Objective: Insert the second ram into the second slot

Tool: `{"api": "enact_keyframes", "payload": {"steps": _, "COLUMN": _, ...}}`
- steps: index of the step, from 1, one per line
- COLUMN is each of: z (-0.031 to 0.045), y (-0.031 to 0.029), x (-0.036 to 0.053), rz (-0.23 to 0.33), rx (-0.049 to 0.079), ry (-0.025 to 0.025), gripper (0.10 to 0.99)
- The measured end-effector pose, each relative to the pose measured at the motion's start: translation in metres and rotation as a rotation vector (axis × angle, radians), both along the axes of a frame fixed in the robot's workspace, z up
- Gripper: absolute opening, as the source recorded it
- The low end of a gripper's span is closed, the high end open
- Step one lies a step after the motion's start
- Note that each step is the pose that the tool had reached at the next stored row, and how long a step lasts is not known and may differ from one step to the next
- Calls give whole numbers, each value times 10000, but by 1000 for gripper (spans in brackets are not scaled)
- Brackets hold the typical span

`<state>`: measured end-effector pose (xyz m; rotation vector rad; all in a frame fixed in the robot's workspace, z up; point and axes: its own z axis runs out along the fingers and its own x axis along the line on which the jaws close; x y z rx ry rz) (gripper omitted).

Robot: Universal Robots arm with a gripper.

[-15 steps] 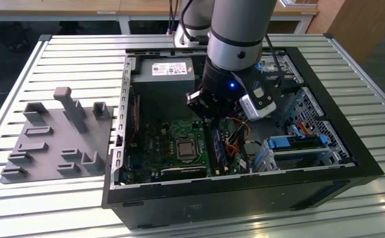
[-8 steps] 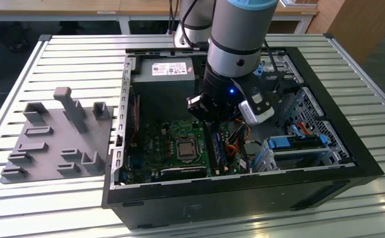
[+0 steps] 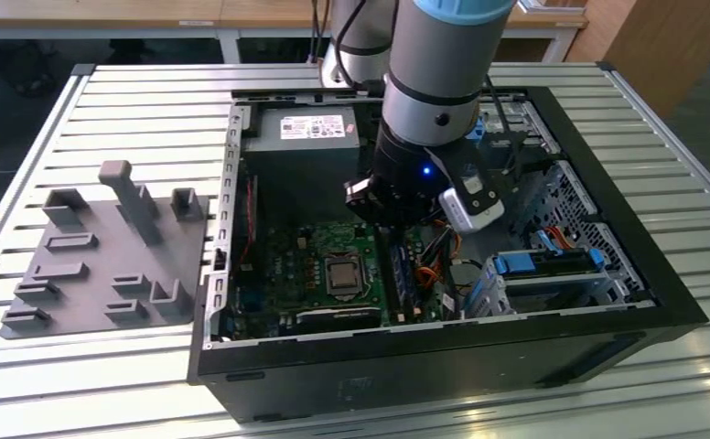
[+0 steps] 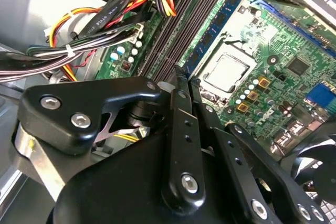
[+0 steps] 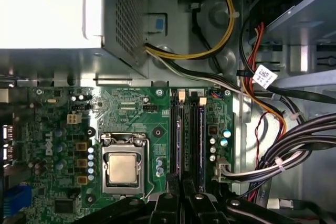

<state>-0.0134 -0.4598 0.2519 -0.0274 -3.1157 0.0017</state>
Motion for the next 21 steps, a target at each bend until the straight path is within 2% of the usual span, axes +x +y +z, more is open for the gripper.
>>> {"api": "enact_keyframes", "payload": {"steps": 11, "z": -199, "y": 34, "x": 17, "rz": -24, "rx": 14, "ry": 0, "gripper": 141}}
{"api": "enact_keyframes", "payload": {"steps": 21, "z": -223, "y": 35, "x": 17, "rz": -24, "rx": 17, "ry": -2, "gripper": 141}}
